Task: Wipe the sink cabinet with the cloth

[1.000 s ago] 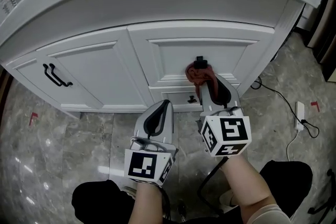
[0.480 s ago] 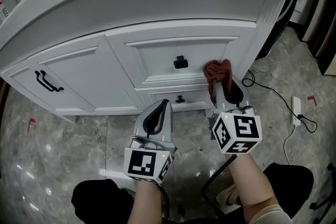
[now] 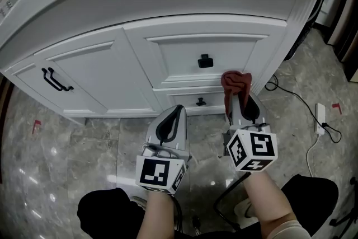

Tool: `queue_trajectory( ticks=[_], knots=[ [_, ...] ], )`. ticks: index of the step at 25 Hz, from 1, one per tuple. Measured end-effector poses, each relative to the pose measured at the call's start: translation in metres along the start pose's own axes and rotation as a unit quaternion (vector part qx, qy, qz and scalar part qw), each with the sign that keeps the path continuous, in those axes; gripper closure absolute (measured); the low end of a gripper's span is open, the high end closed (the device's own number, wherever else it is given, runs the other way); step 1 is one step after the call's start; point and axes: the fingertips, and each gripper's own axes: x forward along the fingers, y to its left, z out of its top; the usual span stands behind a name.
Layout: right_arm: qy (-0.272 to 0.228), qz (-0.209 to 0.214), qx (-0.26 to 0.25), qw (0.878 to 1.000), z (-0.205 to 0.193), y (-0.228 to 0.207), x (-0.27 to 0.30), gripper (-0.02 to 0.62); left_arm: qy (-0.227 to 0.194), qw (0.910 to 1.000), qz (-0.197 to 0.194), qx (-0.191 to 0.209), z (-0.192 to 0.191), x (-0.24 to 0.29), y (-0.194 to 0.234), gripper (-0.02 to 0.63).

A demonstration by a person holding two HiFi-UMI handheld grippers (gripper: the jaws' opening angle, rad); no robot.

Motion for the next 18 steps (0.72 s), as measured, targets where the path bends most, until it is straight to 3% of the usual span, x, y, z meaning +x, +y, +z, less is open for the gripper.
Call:
queue_trajectory(
  ticks=[9,14,18],
  knots=[
    [0.040,0.119,-0.018,0.992,-0.066,0.123,0.025,0.512,0.011,0.9978,0.065,0.002,-0.026,-0.039,0.062,0.606],
    [0.053,0.144,-0.024,0.988,-0.091,0.161,0.044,0.512,0.032,0.9959,0.081,0.026,-0.039,-0.057,0.085,0.606],
    [0.061,0.153,-0.029,0.986,-0.105,0.179,0.056,0.512,0.033,0.9956,0.088,0.001,-0.053,-0.066,0.100,0.606]
  ],
)
